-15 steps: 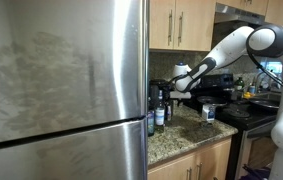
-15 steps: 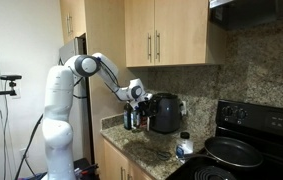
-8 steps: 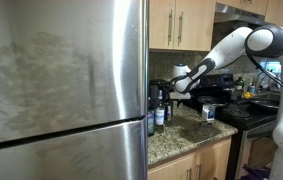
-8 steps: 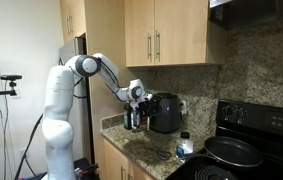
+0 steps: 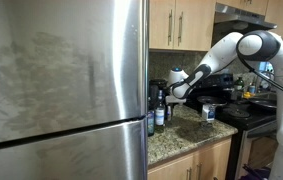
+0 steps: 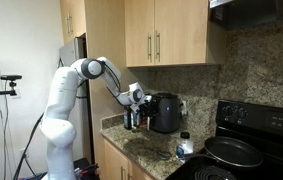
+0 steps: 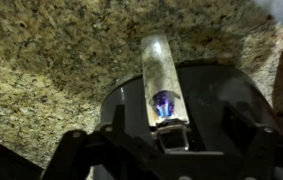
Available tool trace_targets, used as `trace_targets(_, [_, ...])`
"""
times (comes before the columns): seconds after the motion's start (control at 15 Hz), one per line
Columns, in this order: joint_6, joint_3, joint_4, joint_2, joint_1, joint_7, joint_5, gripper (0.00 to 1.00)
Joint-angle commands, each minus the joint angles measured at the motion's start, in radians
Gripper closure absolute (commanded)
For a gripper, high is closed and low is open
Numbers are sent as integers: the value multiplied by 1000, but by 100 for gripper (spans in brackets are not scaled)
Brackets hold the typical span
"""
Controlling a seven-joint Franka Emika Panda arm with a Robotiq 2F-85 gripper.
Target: Open the air fryer
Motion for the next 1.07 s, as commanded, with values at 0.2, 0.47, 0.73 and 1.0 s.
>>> trace_targets(0.2, [33,-86,52,79,48,50,-78,58])
trace_targets(0.47, [54,-90,38,70,60,52,-107,91])
trace_targets(0.73, [-62,-89,5,0,77,35,-104,92])
trace_targets(1.0, [-244,-23,-13,-69,36,-76,41,92])
